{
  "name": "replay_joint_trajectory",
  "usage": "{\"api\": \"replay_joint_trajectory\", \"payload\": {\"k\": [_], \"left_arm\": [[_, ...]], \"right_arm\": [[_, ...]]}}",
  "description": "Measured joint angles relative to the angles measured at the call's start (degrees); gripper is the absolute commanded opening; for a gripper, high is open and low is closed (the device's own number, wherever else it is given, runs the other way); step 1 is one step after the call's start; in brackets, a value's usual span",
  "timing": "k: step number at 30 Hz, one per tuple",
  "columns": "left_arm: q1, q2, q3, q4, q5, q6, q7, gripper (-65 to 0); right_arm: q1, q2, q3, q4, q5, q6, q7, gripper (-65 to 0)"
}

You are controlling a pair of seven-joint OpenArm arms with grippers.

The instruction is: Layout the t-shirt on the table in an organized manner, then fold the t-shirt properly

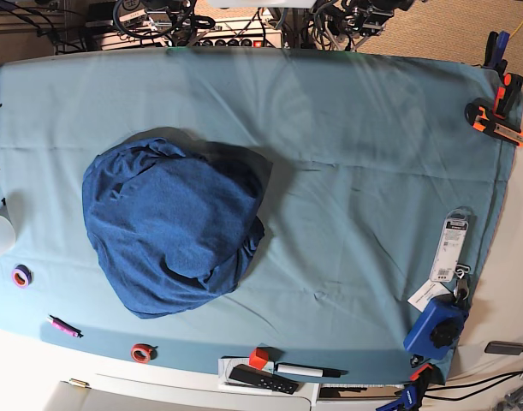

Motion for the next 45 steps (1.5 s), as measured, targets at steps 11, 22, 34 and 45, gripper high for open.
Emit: {"api": "replay_joint_trajectory", "payload": {"k": [11, 22, 34, 45], "left_arm": [[0.00, 0.00, 0.00, 0.00, 0.00, -0.02, 0.00, -65.0], [0.02, 0.00, 0.00, 0.11, 0.00, 0.00, 0.02, -65.0], [0.00, -0.02, 0.00, 0.24, 0.00, 0.00, 0.00, -65.0], [5.68, -4.20, 0.15, 8.04, -4.37, -0.24, -0.28, -65.0]], "right_arm": [[-0.02, 0.00, 0.00, 0.00, 0.00, 0.00, 0.44, -65.0], [0.00, 0.00, 0.00, 0.00, 0.00, -0.02, 0.90, -65.0], [-0.02, 0.31, 0.00, 0.00, 0.00, 0.00, 0.90, -65.0], [-5.86, 0.96, 0.00, 6.16, 0.15, 0.00, 2.62, -65.0]]}}
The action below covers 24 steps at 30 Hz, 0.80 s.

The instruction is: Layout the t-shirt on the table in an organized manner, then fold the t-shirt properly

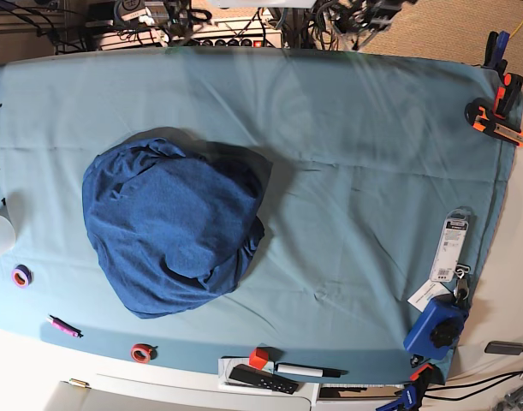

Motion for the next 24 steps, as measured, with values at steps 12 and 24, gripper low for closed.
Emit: {"api": "replay_joint_trajectory", "payload": {"k": [12, 24], "left_arm": [[22.23, -11.32, 0.11, 30.97, -5.49, 0.02, 0.42, -65.0], [45.86, -24.52, -0.02, 71.06, -5.05, 0.42, 1.40, -65.0]], "right_arm": [[-19.85, 6.47, -0.11, 23.69, -0.07, -0.04, 5.51, -65.0], [-44.76, 12.66, 0.11, 56.04, 2.73, 0.09, 14.43, -65.0]]}}
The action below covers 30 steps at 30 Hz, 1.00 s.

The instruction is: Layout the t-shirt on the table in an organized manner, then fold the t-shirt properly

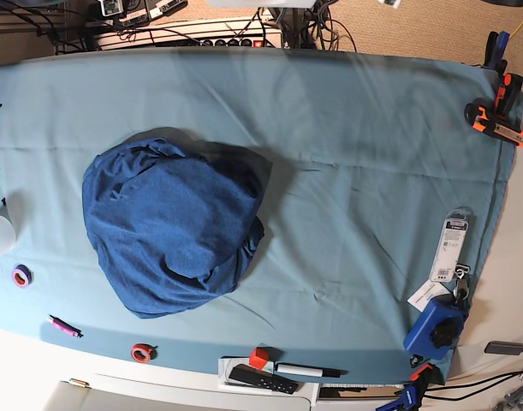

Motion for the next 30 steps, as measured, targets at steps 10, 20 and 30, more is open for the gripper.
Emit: {"api": "replay_joint_trajectory", "payload": {"k": [10, 20, 30], "left_arm": [[8.92, -8.24, -0.13, 23.28, 7.50, -0.15, 3.58, -65.0], [8.26, -9.33, -0.13, 33.07, 12.28, -0.17, 3.54, -65.0], [-0.94, -9.38, -0.15, 35.36, 16.22, 0.17, 3.67, -65.0]], "right_arm": [[-10.54, 0.33, 8.44, 23.67, 2.91, 0.07, -0.96, -65.0], [-11.26, 0.35, 16.28, 35.76, 9.11, 0.11, -2.58, -65.0], [-3.06, -0.31, 17.22, 37.97, 9.18, 0.50, -2.62, -65.0]]}}
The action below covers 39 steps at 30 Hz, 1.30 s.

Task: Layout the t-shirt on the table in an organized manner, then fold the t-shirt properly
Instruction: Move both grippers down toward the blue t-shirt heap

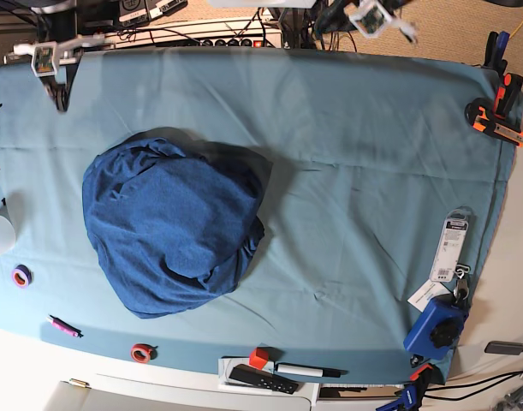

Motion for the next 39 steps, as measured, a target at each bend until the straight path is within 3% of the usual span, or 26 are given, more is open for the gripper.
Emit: {"api": "replay_joint_trajectory", "payload": {"k": [4, 7, 13, 17, 22, 28, 39], "left_arm": [[-2.54, 0.20, 0.02, 0.00, 1.70, 3.06, 0.02, -65.0], [-5.53, 0.85, 0.07, 0.00, 3.58, 3.30, 0.04, -65.0], [-11.06, 1.92, 0.20, 0.00, 6.75, 5.49, 0.04, -65.0], [-13.20, 1.90, 0.22, 0.00, 7.02, 5.44, 0.04, -65.0], [-15.67, 1.90, 0.26, 0.00, 13.11, 5.14, 1.46, -65.0], [-20.94, 1.90, 0.28, -0.09, 19.47, 5.14, 5.53, -65.0], [-32.06, 1.97, 0.33, -11.10, 19.67, 4.72, 5.29, -65.0]], "right_arm": [[3.65, -0.33, 0.02, 0.00, -0.42, -1.36, -0.13, -65.0], [7.65, -3.56, 0.07, 0.00, -1.77, -5.03, -0.39, -65.0], [13.18, -7.91, 0.04, 0.00, -1.77, -5.11, -3.80, -65.0], [14.14, -8.24, 0.04, 0.00, -1.77, -5.14, -4.83, -65.0], [14.14, -8.26, 0.04, 0.00, -1.77, -5.40, -4.83, -65.0], [14.14, -8.31, 0.04, 0.00, -1.77, -8.55, -4.83, -65.0], [14.16, -8.55, 0.04, 0.00, -1.77, -9.40, -4.83, -65.0]]}}
